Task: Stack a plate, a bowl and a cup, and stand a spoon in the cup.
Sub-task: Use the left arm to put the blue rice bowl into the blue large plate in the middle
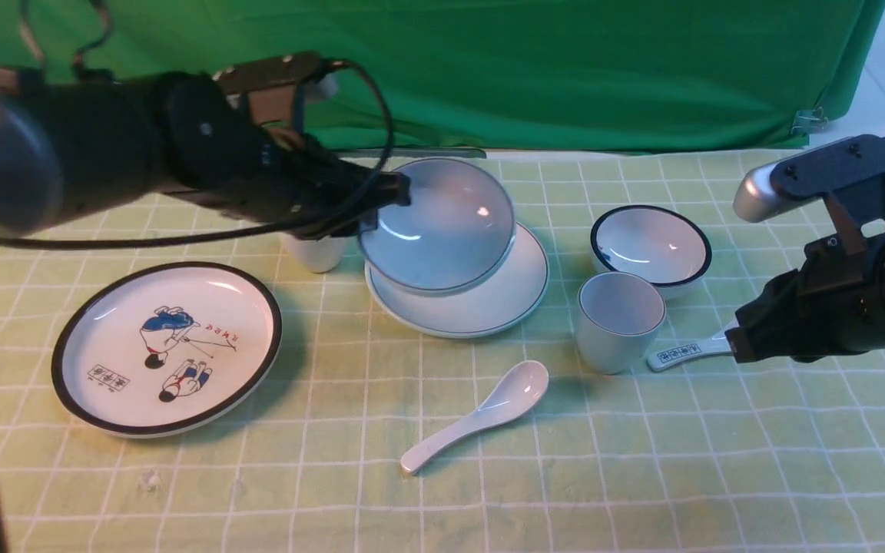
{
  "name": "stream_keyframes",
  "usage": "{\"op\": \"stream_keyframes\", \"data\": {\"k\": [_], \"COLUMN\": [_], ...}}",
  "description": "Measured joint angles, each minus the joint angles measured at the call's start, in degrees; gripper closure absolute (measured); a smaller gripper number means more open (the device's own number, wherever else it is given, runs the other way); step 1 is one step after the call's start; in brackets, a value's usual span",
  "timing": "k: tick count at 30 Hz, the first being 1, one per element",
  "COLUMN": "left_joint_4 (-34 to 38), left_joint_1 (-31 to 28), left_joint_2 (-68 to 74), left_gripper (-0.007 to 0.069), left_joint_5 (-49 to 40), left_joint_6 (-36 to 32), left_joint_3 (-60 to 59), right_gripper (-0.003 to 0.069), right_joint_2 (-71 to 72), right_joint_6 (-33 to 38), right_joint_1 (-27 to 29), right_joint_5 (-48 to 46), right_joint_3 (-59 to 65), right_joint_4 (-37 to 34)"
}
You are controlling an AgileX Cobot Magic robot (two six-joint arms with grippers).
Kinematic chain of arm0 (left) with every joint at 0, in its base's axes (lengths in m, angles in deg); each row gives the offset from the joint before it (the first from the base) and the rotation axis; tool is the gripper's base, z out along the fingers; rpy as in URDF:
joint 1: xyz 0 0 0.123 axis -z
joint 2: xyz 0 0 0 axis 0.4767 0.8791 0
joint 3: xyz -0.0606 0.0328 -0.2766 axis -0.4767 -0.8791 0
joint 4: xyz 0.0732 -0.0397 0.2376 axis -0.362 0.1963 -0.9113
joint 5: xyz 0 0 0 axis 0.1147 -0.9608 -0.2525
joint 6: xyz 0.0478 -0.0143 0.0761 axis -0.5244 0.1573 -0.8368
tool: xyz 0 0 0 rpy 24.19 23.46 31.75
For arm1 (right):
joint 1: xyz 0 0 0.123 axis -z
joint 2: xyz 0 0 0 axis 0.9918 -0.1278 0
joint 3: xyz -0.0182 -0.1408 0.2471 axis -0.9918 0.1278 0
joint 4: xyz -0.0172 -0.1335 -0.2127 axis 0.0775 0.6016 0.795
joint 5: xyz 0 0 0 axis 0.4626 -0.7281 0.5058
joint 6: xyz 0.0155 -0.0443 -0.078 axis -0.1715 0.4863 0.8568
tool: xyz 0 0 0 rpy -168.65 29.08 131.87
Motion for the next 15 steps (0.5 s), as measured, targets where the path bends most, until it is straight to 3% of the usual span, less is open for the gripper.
{"op": "stream_keyframes", "data": {"k": [8, 15], "left_joint_4": [-1.12, -0.44], "left_joint_1": [0.16, 0.23], "left_joint_2": [12.3, 14.63], "left_gripper": [0.0596, 0.0594], "left_joint_5": [1.37, 4.31], "left_joint_6": [0.42, 0.42], "left_joint_3": [6.73, 9.13], "right_gripper": [0.0568, 0.0561], "right_joint_2": [0.0, 0.0], "right_joint_6": [0.0, -0.01], "right_joint_1": [0.0, 0.0], "right_joint_5": [0.67, 1.73], "right_joint_3": [0.0, 0.0], "right_joint_4": [-0.07, -0.07]}}
